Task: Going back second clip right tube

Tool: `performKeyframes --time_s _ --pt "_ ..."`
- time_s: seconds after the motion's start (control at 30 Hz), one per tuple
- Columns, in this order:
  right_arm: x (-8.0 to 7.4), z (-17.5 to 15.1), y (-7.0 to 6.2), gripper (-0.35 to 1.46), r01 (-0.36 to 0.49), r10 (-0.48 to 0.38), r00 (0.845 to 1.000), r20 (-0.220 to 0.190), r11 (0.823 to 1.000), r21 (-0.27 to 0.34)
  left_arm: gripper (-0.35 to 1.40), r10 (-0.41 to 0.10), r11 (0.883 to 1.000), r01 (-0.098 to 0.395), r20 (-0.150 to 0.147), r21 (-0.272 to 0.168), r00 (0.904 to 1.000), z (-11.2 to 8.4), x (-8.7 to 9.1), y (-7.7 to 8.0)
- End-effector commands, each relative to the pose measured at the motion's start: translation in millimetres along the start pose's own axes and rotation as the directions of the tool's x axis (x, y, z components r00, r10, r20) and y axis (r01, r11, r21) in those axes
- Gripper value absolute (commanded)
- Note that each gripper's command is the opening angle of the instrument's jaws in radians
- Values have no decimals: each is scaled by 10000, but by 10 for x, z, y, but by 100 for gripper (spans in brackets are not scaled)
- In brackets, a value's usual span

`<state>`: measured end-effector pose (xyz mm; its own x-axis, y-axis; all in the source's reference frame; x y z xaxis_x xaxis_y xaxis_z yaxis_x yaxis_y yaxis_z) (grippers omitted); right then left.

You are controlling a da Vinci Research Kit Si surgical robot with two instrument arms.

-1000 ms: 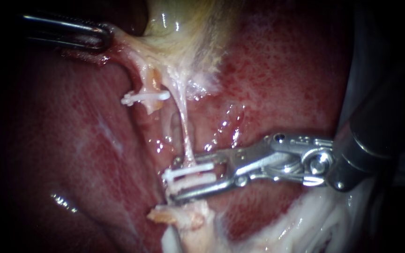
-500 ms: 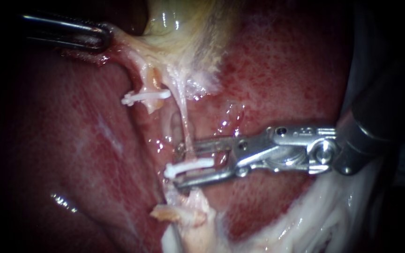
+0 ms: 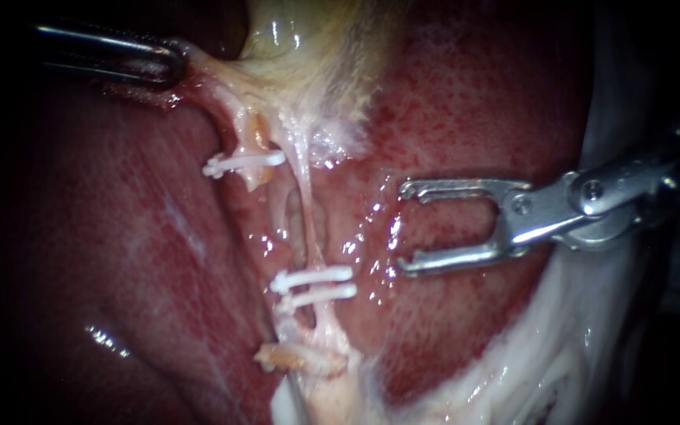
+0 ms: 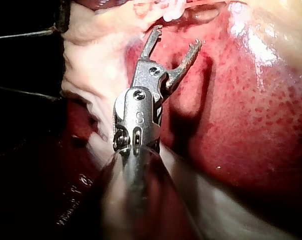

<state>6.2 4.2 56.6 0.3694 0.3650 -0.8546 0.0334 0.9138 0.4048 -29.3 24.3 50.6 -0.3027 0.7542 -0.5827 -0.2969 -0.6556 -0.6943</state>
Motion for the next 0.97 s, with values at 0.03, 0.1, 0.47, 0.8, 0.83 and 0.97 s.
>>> performKeyframes --time_s 0.03,0.1,0.47,0.8,0.83,0.97 --pt "0 -2 -1 50 3 -3 10000 2 10000 76 -35 2 10000 -2 0 1 10000 0 0 0" --pt "-1 -4 -2 50 17 -17 10000 5 9998 214 -35 6 10000 -6 -2 7 10000 1 -1 0" --pt "-1 -8 -8 50 59 -63 10000 60 9976 686 -35 164 9999 -165 235 46 9996 36 -30 -5" --pt "-1 -10 -9 50 65 -68 10000 45 9971 761 -35 262 9996 -260 416 -60 9988 59 -46 -13" --pt "-1 -10 -9 50 65 -68 10000 39 9968 791 -35 262 9996 -259 416 -60 9988 59 -46 -13" --pt "-1 -11 -10 50 130 -135 9999 50 9961 868 -35 261 9996 -259 416 -61 9988 59 -45 -13"
